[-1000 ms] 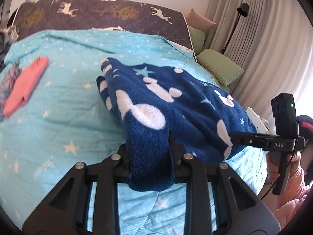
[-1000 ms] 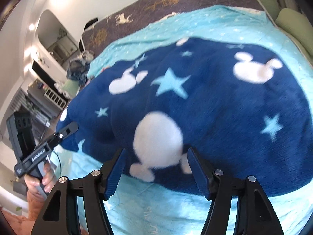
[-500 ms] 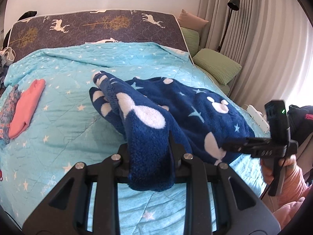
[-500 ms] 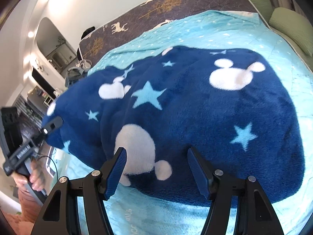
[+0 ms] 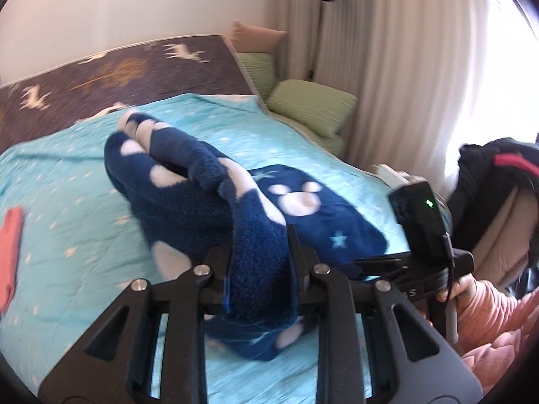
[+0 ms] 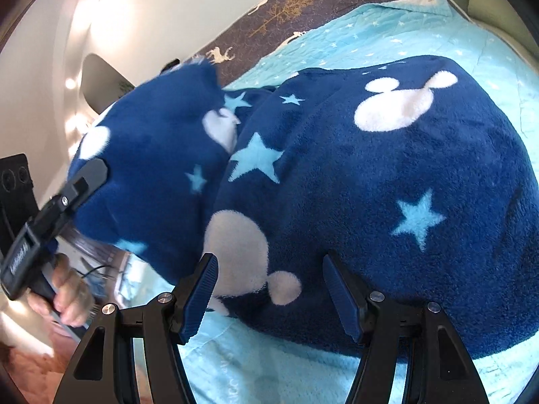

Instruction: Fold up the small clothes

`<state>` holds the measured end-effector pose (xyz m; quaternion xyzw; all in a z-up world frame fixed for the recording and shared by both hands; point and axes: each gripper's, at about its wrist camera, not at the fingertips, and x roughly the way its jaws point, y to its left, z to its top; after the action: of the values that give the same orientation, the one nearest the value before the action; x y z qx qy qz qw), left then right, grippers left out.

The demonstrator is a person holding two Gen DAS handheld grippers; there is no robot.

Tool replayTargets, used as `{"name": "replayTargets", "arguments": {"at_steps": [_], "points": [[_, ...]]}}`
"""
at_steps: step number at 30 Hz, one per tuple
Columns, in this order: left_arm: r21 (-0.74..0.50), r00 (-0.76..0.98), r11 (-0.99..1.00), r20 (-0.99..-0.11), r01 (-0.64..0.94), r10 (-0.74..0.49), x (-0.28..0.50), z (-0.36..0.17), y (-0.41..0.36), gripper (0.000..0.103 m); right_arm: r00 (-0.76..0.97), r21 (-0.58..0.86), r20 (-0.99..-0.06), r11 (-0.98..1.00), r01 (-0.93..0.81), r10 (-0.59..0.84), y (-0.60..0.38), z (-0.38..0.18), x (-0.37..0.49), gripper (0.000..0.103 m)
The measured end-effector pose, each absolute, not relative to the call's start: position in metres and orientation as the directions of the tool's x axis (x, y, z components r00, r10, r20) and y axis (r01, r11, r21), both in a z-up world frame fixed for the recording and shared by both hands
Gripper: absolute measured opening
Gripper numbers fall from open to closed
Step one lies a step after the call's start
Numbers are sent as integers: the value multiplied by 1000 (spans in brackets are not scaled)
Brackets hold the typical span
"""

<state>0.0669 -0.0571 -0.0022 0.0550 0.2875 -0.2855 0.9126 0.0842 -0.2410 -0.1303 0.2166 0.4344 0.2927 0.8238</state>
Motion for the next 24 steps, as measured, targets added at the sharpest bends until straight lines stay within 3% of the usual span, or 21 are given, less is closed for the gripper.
{"name": "replayTargets", "arguments": {"at_steps": [5,8,12,19,21,24], "points": [[-62,612,770,-569,635,-550,70,-4,-100,23,505,634,-559,731,-252,658,-276,-120,78,66],[-78,554,712,-571,698,-606,70,-4,-119,7,570,627,-549,752,-202,611,-309,-112,73,66],[13,548,687,-615,726,-567,70,-17,-148,6,601,661,-537,738,-136,592,-344,-111,72,66],[-45,542,758,-671,650,-505,70,-36,-107,8,543,644,-533,727,-237,649,-330,-86,97,66],[-108,566,795,-645,597,-513,62,-27,-74,18,521,617,-540,731,-290,662,-312,-76,106,66],[-169,631,825,-568,539,-528,44,-10,-31,54,480,603,-542,717,-349,690,-288,-72,119,67]]}}
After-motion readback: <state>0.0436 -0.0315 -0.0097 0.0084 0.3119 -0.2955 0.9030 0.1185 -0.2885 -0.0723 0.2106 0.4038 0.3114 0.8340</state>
